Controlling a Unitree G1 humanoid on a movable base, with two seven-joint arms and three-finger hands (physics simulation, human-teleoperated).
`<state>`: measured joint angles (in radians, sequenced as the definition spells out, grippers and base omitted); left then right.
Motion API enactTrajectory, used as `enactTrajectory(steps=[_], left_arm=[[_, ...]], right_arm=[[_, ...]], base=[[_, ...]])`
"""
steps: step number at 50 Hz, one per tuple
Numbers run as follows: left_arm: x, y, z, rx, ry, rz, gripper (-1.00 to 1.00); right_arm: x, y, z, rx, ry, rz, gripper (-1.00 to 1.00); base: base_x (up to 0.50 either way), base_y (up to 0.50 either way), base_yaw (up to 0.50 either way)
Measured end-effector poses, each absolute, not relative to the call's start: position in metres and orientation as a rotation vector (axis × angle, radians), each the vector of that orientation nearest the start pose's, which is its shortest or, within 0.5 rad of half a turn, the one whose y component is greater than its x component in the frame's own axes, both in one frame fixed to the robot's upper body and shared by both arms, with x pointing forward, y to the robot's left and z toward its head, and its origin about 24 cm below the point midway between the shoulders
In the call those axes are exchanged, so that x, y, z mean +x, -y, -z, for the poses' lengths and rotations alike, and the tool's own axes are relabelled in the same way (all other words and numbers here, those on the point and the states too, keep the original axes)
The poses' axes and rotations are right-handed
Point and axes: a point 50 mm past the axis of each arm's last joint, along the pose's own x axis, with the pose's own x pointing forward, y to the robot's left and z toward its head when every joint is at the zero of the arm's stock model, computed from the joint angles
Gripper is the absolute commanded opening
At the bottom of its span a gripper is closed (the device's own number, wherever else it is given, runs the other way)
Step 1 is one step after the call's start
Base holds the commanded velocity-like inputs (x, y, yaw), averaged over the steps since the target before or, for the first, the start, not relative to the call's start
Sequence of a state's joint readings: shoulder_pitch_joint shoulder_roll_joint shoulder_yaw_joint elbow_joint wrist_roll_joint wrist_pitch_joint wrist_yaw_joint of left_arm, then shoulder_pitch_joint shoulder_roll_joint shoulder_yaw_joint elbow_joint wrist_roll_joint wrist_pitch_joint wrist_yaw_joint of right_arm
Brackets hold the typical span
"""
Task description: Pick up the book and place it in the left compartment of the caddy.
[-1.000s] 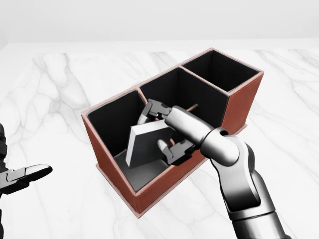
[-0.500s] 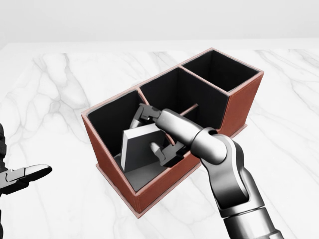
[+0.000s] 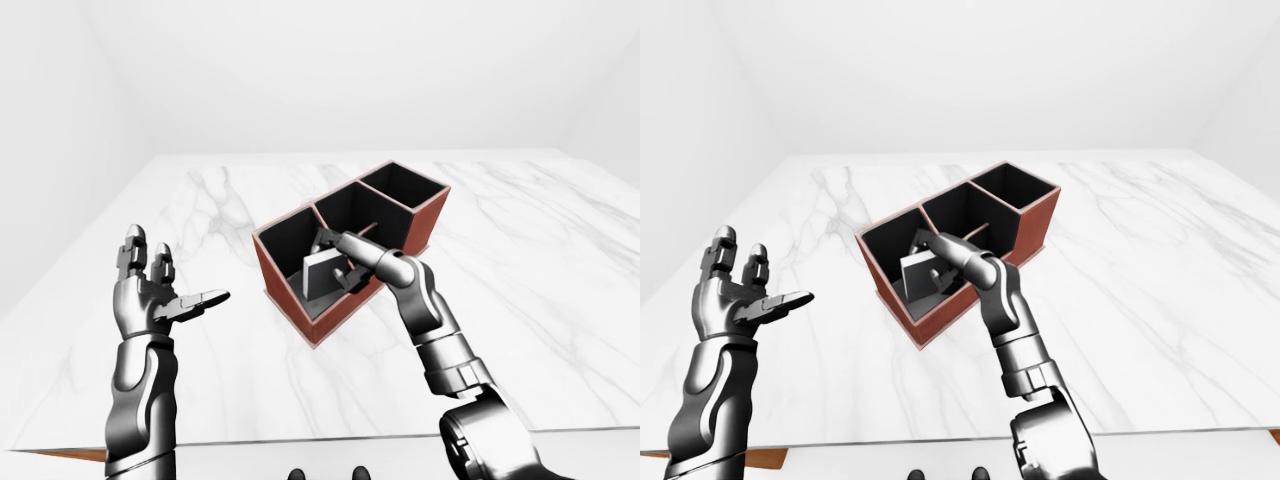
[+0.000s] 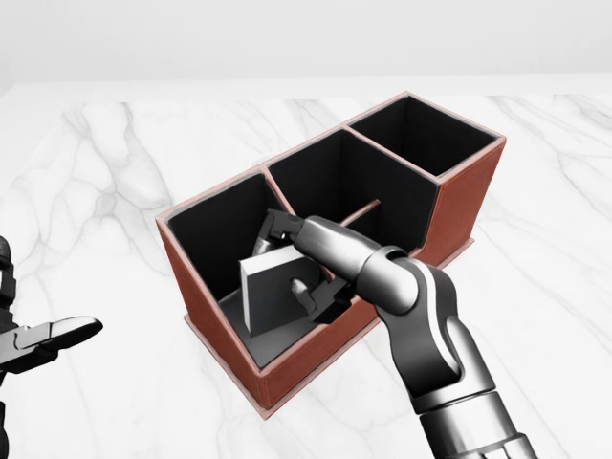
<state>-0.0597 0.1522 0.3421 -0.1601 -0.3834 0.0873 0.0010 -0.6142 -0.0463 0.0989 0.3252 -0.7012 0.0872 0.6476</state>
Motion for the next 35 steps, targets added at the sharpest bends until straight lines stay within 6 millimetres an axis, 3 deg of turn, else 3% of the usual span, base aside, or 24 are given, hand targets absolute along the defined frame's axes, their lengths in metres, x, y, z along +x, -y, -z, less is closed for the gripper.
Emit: enactTrajectory(steps=[35], left_arm=[[0.249, -0.247, -0.100, -0.221, 0.214, -0.252, 1.00]], right_arm=[[0.347, 0.076, -0.102, -0.890, -0.063, -0.676, -1.00]], base=[[0.00, 0.00, 0.00]])
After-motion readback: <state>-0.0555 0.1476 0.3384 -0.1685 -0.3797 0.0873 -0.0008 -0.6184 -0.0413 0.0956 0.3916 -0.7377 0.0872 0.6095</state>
